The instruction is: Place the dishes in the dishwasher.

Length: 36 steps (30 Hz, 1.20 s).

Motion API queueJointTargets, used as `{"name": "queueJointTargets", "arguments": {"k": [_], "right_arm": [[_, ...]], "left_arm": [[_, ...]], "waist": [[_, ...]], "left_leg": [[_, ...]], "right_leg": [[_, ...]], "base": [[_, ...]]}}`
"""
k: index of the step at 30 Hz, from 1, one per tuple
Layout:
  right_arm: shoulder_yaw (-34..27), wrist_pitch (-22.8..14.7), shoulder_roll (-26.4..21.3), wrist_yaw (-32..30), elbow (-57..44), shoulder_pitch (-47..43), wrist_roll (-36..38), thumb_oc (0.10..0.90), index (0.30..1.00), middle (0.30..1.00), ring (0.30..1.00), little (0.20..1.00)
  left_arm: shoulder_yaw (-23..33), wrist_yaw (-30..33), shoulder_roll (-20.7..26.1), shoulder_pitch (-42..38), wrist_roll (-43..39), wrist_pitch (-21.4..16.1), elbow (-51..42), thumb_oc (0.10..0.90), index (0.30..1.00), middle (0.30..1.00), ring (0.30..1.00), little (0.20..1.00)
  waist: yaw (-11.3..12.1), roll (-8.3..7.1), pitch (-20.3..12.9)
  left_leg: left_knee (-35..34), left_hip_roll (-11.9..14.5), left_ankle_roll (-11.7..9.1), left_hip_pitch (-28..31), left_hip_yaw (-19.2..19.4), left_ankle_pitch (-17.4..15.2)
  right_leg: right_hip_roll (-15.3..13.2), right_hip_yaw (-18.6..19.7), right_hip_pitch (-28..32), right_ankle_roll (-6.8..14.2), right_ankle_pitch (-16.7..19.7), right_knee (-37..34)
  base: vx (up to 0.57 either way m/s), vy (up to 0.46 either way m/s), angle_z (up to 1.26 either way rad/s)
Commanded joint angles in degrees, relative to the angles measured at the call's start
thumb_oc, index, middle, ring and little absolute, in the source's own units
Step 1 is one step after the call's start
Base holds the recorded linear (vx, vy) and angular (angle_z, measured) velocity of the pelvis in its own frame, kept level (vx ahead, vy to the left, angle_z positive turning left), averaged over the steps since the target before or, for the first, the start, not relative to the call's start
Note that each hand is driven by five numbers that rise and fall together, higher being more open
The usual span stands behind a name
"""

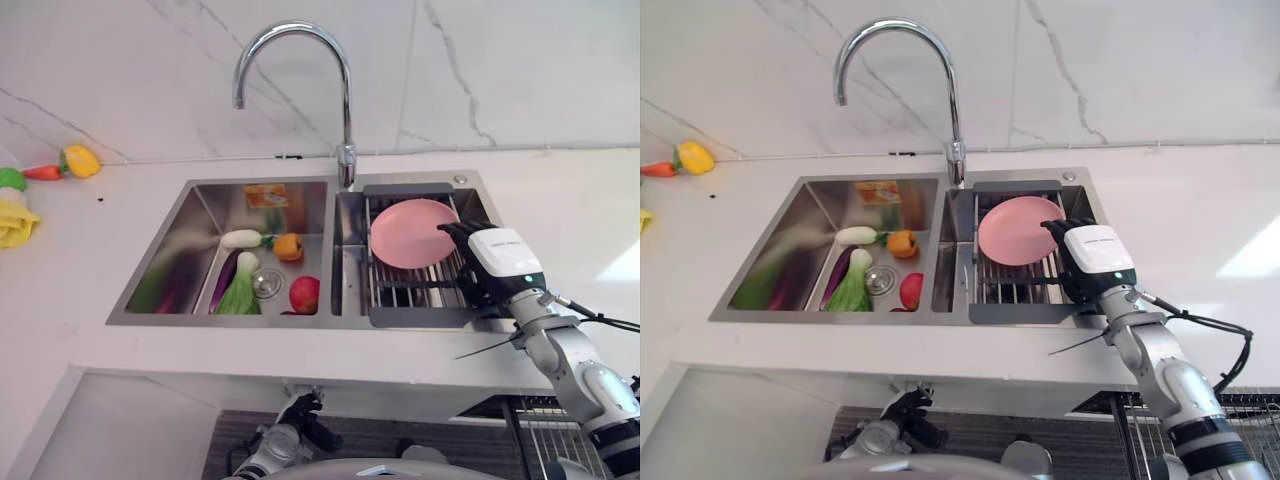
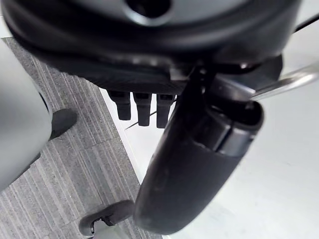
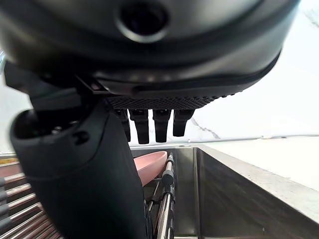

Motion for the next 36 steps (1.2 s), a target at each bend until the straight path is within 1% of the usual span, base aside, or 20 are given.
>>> {"name": "queueJointTargets", "arguments": {"k": [1,2,6,7,12,13,14,16,18,23,29,33,34,35,36], "right_arm": [[-1.04,1.31,2.35,-6.90,0.12,-8.26,-3.20,0.800,0.900,0.900,0.900,0.900],[0.37,2.15,1.74,-7.69,2.96,-10.46,-4.12,0.800,0.900,0.900,0.900,0.900],[2.58,2.91,0.31,-9.15,5.97,-13.60,-6.15,0.800,0.900,0.900,0.900,0.900],[4.89,3.20,-0.83,-9.91,8.42,-16.32,-7.68,0.800,0.900,0.900,0.900,0.900],[7.29,3.72,-2.82,-10.91,10.53,-19.44,-10.06,0.800,0.900,0.900,0.900,0.900],[7.84,3.76,-3.06,-11.58,11.12,-20.03,-10.43,0.585,0.578,0.578,0.578,0.578],[8.71,4.07,-3.28,-12.29,11.88,-20.81,-10.80,0.400,0.300,0.300,0.300,0.300],[9.72,4.21,-3.90,-12.12,12.29,-22.13,-11.76,0.400,0.300,0.300,0.300,0.300],[9.92,4.76,-3.89,-13.68,12.78,-22.45,-12.38,0.400,0.300,0.300,0.300,0.300],[10.28,4.88,-3.74,-14.54,13.19,-22.13,-13.21,0.400,0.300,0.300,0.300,0.300],[9.33,4.76,-4.48,-15.76,12.49,-21.61,-12.59,0.400,0.300,0.300,0.300,0.300],[5.95,4.91,-5.82,-17.50,9.58,-20.28,-11.19,0.400,0.300,0.300,0.300,0.300],[2.91,5.07,-6.27,-19.20,6.76,-19.11,-10.20,0.400,0.300,0.300,0.300,0.300],[2.32,5.04,-6.35,-19.01,6.23,-18.46,-10.21,0.400,0.300,0.300,0.300,0.300],[0.31,4.89,-6.47,-19.42,4.13,-17.52,-9.46,0.400,0.300,0.300,0.300,0.300]], "left_arm": [[1.73,9.45,10.76,5.64,-0.67,-1.84,1.76,0.800,0.900,0.900,0.900,0.900],[1.31,9.67,10.88,5.72,-0.45,-1.74,2.01,0.800,0.900,0.900,0.900,0.900],[1.18,9.91,10.88,5.84,-0.40,-1.81,2.52,0.800,0.900,0.900,0.900,0.900],[0.95,10.08,10.97,5.76,-0.40,-1.94,2.84,0.800,0.900,0.900,0.900,0.900],[0.62,10.18,11.06,5.53,-0.53,-2.01,3.30,0.800,0.900,0.900,0.900,0.900],[0.46,10.27,11.04,5.47,-0.57,-2.09,3.38,0.800,0.900,0.900,0.900,0.900],[0.32,10.41,11.01,5.34,-0.70,-2.13,3.40,0.800,0.900,0.900,0.900,0.900],[0.07,10.55,11.17,5.17,-0.77,-2.09,3.34,0.800,0.900,0.900,0.900,0.900],[-0.05,10.80,11.17,5.00,-0.89,-2.22,3.41,0.800,0.900,0.900,0.900,0.900],[-0.13,10.87,11.06,4.96,-0.97,-2.32,3.69,0.800,0.900,0.900,0.900,0.900],[0.22,11.06,11.20,5.05,-0.71,-2.20,4.07,0.800,0.900,0.900,0.900,0.900],[0.32,11.23,11.28,4.82,-0.42,-2.16,3.88,0.800,0.900,0.900,0.900,0.900],[0.57,11.35,11.17,4.88,-0.15,-2.07,3.89,0.800,0.900,0.900,0.900,0.900],[0.36,11.36,11.22,4.85,-0.13,-2.06,3.91,0.800,0.900,0.900,0.900,0.900],[0.52,11.45,11.15,4.75,0.08,-1.91,3.91,0.800,0.900,0.900,0.900,0.900]], "waist": [[4.43,-5.85,-0.66],[5.00,-5.84,-0.69],[5.73,-5.85,-0.75],[6.20,-5.95,-0.69],[6.78,-6.09,-0.67],[6.94,-6.13,-0.64],[7.06,-6.22,-0.61],[7.34,-6.27,-0.65],[7.48,-6.38,-0.64],[7.65,-6.59,-0.58],[7.54,-6.98,-0.60],[7.04,-7.21,-0.62],[6.44,-7.28,-0.51],[6.66,-7.32,-0.52],[6.21,-7.44,-0.51]], "left_leg": [[-2.10,2.53,-4.69,2.85,-3.24,0.88],[-2.14,2.53,-4.73,2.75,-3.41,0.94],[-2.18,2.47,-4.76,2.74,-3.65,0.95],[-2.19,2.43,-4.82,2.71,-3.79,0.92],[-2.24,2.45,-4.90,2.59,-4.11,0.94],[-2.23,2.44,-4.89,2.54,-4.23,0.97],[-2.22,2.43,-4.90,2.53,-4.29,0.99],[-2.22,2.47,-4.92,2.50,-4.44,0.98],[-2.22,2.54,-4.97,2.39,-4.69,1.01],[-2.25,2.62,-4.90,2.56,-4.90,0.91],[-2.24,2.62,-4.73,2.92,-4.66,0.71],[-2.18,2.48,-4.55,2.89,-4.54,0.58],[-2.17,2.33,-4.36,2.92,-4.48,0.42],[-2.16,2.30,-4.34,2.91,-4.50,0.41],[-2.14,2.17,-4.14,2.91,-4.41,0.21]], "right_leg": [[-6.19,-0.71,12.26,6.19,0.62,-11.63],[-6.18,-0.95,12.38,6.18,0.56,-11.68],[-6.16,-1.31,12.67,6.16,0.48,-11.73],[-6.20,-1.61,12.81,6.19,0.49,-11.75],[-6.30,-2.20,13.08,6.26,0.45,-11.76],[-6.29,-2.30,13.18,6.25,0.39,-11.74],[-6.30,-2.37,13.23,6.24,0.43,-11.73],[-6.27,-2.65,13.37,6.21,0.41,-11.72],[-6.18,-2.96,13.53,6.18,0.30,-11.72],[-6.10,-3.10,13.67,6.22,0.25,-11.77],[-6.06,-2.70,13.65,6.21,0.27,-11.80],[-5.98,-2.26,13.44,6.20,0.30,-11.79],[-6.10,-1.96,13.25,6.28,0.39,-11.84],[-6.13,-1.98,13.26,6.30,0.39,-11.84],[-6.27,-1.73,13.14,6.38,0.45,-11.85]], "base": [[0.00,0.000,0.00],[0.00,0.000,0.00],[0.00,0.007,0.10],[-0.01,-0.004,0.14],[-0.01,0.000,0.10],[0.00,0.002,0.06],[0.00,0.000,0.00],[0.00,0.000,0.00],[0.00,0.001,0.02],[0.00,0.001,0.02],[0.00,0.000,0.00],[0.00,0.000,0.00],[0.00,0.000,0.00],[0.00,0.000,0.00],[0.00,0.000,0.00]]}}
